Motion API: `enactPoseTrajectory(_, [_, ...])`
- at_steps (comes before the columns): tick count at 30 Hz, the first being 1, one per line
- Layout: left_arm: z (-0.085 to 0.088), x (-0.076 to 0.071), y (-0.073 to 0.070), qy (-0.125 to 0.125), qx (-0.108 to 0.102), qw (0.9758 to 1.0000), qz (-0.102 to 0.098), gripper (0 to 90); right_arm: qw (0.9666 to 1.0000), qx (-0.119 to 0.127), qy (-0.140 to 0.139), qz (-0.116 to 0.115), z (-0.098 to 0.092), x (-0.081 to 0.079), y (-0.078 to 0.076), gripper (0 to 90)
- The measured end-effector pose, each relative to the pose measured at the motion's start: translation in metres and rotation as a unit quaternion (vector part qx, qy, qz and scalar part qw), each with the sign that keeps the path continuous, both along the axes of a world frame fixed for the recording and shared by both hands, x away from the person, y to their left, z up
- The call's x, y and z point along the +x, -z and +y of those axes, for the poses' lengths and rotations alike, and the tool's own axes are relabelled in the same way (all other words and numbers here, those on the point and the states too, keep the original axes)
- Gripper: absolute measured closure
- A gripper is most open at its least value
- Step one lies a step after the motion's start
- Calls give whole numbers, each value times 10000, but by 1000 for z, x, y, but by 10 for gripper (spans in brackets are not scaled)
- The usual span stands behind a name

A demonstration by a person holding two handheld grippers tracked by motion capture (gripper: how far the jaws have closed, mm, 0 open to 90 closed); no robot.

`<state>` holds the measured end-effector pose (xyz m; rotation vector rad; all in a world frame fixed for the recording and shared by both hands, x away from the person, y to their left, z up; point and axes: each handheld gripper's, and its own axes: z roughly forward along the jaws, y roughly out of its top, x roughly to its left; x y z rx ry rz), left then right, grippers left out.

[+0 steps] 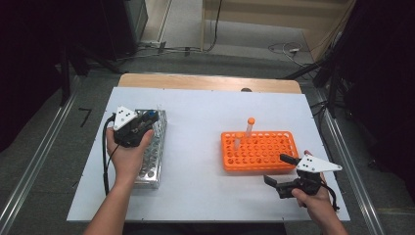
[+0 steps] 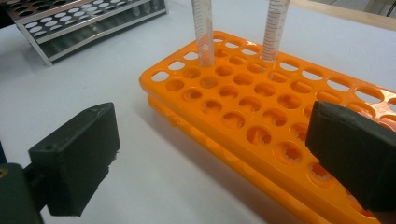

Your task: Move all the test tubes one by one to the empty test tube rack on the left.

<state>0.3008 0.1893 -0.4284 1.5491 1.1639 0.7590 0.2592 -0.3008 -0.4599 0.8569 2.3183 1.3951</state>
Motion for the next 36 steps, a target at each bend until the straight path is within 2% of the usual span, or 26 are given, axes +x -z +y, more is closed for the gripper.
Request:
enactPoseTrajectory(6, [-3,-2,1,12,75,9999,139,758,10000,-21,-25,-8,1,0,0,14])
enactPoseTrajectory(14, [-4,-1,5,96,207,9987,456,750,10000,-25,-21,0,2,0,1,14])
enactPoseTrajectory(16, [-3,-1,6,133,206,9982,556,741,10000,-28,-18,1,2,0,1,14])
enactPoseTrajectory(19, [-2,-1,6,134,139,9980,605,713,10000,-21,-13,12,3,0,1,14])
enactPoseTrajectory(23, [2,-3,4,191,-36,9981,592,633,10000,-26,-14,12,3,0,1,15])
enactPoseTrajectory(25, [3,-7,3,307,-174,9979,545,576,10000,-21,-25,-20,4,0,1,15])
enactPoseTrajectory(33, [2,-25,-2,665,-386,9962,420,284,10000,-12,-24,-38,9,0,0,15])
enactPoseTrajectory(36, [0,-34,-5,751,-428,9959,269,244,10000,-6,-21,-42,12,0,-1,15])
